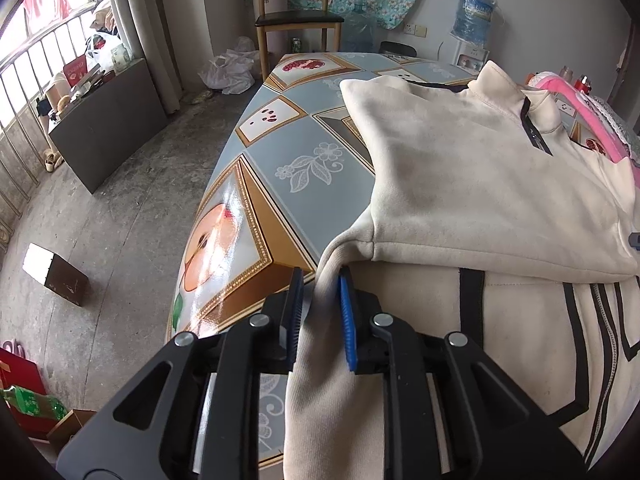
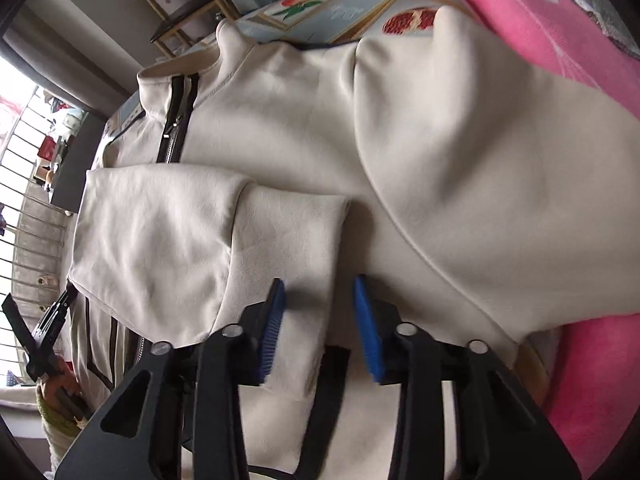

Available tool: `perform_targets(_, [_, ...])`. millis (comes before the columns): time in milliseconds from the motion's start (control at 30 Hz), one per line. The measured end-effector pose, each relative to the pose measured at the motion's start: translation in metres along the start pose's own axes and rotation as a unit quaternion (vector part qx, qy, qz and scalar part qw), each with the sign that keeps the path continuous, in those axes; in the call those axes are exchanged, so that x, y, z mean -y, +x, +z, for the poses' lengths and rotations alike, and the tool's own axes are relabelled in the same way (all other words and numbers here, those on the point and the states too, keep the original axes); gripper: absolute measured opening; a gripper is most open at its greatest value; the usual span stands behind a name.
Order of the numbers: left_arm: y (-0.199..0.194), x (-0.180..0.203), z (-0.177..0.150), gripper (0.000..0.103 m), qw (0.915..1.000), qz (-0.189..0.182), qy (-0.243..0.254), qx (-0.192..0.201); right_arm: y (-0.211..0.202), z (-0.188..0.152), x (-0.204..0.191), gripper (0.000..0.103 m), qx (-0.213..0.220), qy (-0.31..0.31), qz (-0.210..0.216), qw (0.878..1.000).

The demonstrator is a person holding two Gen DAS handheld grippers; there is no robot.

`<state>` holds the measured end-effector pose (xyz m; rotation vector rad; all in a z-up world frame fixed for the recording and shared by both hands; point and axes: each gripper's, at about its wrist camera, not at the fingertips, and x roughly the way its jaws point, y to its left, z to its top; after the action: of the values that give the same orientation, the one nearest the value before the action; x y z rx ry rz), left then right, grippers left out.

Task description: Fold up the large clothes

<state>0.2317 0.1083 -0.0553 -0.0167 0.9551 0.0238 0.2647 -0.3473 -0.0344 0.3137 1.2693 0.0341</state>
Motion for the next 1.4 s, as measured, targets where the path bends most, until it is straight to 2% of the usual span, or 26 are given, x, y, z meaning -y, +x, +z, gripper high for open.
perform_targets(67, [0.0,-0.001,0.0,0.021,1.0,0.003,-0.002,0.001,0.004,0.002,-0.006,0.011,0.0,-0.014,-0.011,1.0])
perform_targets(100, [0.0,-0.001,0.0,0.023,1.0,0.005,-0.005,0.002,0.003,0.006,-0.009,0.006,0.003,-0.015,-0.015,1.0])
perform_targets(167, [0.0,-0.002,0.0,0.024,0.9999,0.008,-0.008,0.002,-0.008,0.016,-0.016,0.006,0.022,-0.023,-0.015,0.999])
perform_targets(333, [-0.002,-0.001,-0.001,0.024,0.9998,0.019,-0.01,-0.001,-0.09,0.049,-0.042,0.005,0.137,-0.055,0.024,0.989])
perform_targets(367, [-0.002,0.0,-0.001,0.024,0.9997,0.022,-0.01,-0.002,-0.098,0.05,-0.042,0.005,0.147,-0.057,0.029,0.987])
perform_targets(433, [-0.002,0.0,-0.001,0.024,0.9997,0.024,-0.008,-0.004,-0.094,0.049,-0.032,0.005,0.146,-0.048,0.024,0.988])
perform_targets(533, [-0.003,0.001,-0.002,0.024,0.9997,0.024,-0.005,-0.003,-0.045,0.041,0.004,0.005,0.092,-0.012,0.009,0.996])
perform_targets(600, [-0.003,0.003,-0.003,0.024,0.9996,0.026,-0.002,-0.002,-0.02,0.031,0.022,0.005,0.082,-0.007,-0.023,0.996])
perform_targets(667, [-0.004,0.003,-0.004,0.024,0.9997,0.025,-0.001,-0.007,-0.011,0.026,0.033,0.005,0.073,0.006,-0.015,0.997])
perform_targets(733, [-0.011,0.0,-0.003,0.024,0.9998,0.013,-0.006,-0.009,-0.022,0.025,0.036,0.005,0.087,0.01,0.004,0.996])
perform_targets(833, [-0.033,-0.004,-0.001,0.024,0.9999,-0.002,-0.013,0.008,-0.049,0.017,0.013,0.009,0.121,-0.036,0.01,0.992])
perform_targets(900, [-0.048,-0.003,0.003,0.026,0.9997,-0.003,-0.012,0.022,-0.048,0.011,-0.012,0.027,0.124,-0.079,0.005,0.989])
perform_targets(933, [-0.052,-0.001,0.007,0.026,0.9996,-0.005,-0.012,0.024,-0.045,0.01,-0.021,0.041,0.121,-0.095,0.002,0.988])
perform_targets(1000, [-0.059,0.003,0.014,0.034,0.9994,-0.02,-0.018,0.019,-0.024,0.005,-0.044,0.043,0.11,-0.138,-0.015,0.984])
perform_targets(1133, [-0.07,0.017,0.023,0.049,0.998,-0.057,-0.029,0.005,0.024,-0.003,-0.055,0.044,0.075,-0.169,-0.076,0.98])
perform_targets(1167, [-0.073,0.022,0.024,0.055,0.9977,-0.063,-0.025,0.0,0.023,-0.007,-0.059,0.044,0.088,-0.182,-0.088,0.975])
perform_targets(1200, [-0.076,0.027,0.025,0.062,0.9975,-0.068,-0.019,-0.004,0.02,-0.009,-0.06,0.044,0.082,-0.184,-0.098,0.975])
perform_targets(1300, [-0.087,0.048,0.035,0.072,0.9975,-0.07,0.007,0.002,-0.002,-0.016,-0.058,0.045,0.096,-0.175,-0.075,0.977])
perform_targets(1367, [-0.089,0.067,0.045,0.078,0.9973,-0.068,0.026,0.008,-0.024,-0.025,-0.048,0.054,0.111,-0.156,-0.05,0.98])
perform_targets(1400, [-0.086,0.079,0.051,0.081,0.9969,-0.069,0.035,0.008,-0.033,-0.029,-0.043,0.055,0.115,-0.147,-0.04,0.982])
